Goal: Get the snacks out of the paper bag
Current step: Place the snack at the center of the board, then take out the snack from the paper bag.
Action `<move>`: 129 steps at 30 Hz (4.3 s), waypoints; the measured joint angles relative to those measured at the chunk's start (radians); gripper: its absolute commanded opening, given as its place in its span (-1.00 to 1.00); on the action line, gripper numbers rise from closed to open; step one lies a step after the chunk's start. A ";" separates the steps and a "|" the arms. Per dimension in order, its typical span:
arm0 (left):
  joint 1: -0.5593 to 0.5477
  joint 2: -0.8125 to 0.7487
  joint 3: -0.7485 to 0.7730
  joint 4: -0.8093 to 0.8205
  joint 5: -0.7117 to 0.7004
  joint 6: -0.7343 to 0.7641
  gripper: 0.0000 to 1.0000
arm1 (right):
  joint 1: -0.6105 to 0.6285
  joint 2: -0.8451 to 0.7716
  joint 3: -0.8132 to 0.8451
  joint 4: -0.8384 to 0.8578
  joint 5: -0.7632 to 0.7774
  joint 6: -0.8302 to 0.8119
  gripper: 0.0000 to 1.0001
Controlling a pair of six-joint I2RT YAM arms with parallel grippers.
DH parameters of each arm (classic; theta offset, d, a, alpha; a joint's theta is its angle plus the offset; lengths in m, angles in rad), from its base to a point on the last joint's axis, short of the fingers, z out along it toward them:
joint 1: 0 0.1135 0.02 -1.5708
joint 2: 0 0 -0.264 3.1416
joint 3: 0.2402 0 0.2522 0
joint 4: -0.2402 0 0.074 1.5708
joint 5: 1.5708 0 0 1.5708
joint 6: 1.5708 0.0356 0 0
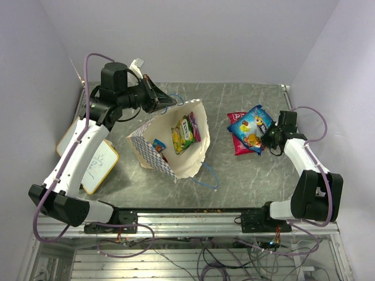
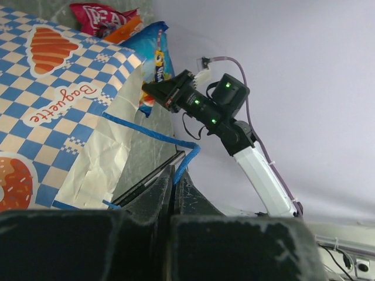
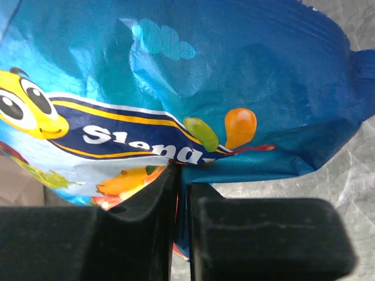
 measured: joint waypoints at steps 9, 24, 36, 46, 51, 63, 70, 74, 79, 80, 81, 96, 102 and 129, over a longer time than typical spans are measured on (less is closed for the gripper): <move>-0.002 -0.021 -0.068 0.116 0.054 -0.053 -0.86 | 0.000 -0.056 0.022 -0.096 -0.027 -0.080 -0.09; -0.195 -0.041 -0.080 0.089 -0.012 -0.022 -0.86 | 0.010 -0.338 0.097 -0.313 -0.149 -0.131 0.17; -0.301 -0.181 -0.209 0.104 -0.108 -0.057 -0.86 | 0.042 -0.483 0.207 -0.391 -0.435 -0.137 0.27; -0.301 -0.200 -0.209 0.102 -0.153 -0.059 -0.86 | 0.121 -0.492 0.288 -0.412 -0.595 -0.152 0.29; -0.301 -0.217 -0.228 0.108 -0.155 -0.068 -0.86 | 0.222 -0.556 0.272 -0.333 -0.647 -0.109 0.26; -0.301 -0.168 -0.223 0.113 -0.163 -0.084 -0.86 | 0.780 -0.486 0.139 -0.206 -0.330 0.027 0.05; -0.301 -0.132 -0.182 0.107 -0.180 -0.077 -0.86 | 1.179 -0.427 -0.087 -0.003 0.047 0.216 0.14; -0.301 -0.123 -0.178 0.103 -0.183 -0.075 -0.86 | 1.318 -0.367 -0.192 0.105 0.276 0.299 0.18; -0.301 -0.092 -0.157 0.088 -0.183 -0.075 -0.86 | 1.334 -0.291 -0.276 0.234 0.494 0.368 0.02; -0.301 -0.083 -0.147 0.080 -0.183 -0.075 -0.86 | 1.332 -0.283 -0.303 0.272 0.522 0.383 0.02; -0.301 -0.076 -0.140 0.076 -0.183 -0.074 -0.86 | 1.326 -0.277 -0.332 0.311 0.541 0.394 0.01; -0.293 -0.007 -0.068 0.006 -0.183 -0.041 -0.86 | 1.234 0.048 -0.372 0.698 0.559 0.423 -0.01; -0.283 0.002 -0.047 0.005 -0.183 -0.031 -0.86 | 1.201 0.189 -0.286 0.753 0.549 0.431 -0.23; 0.062 -0.041 -0.049 -0.052 -0.003 0.074 -0.86 | 1.149 -0.142 0.013 0.066 0.354 0.184 -1.00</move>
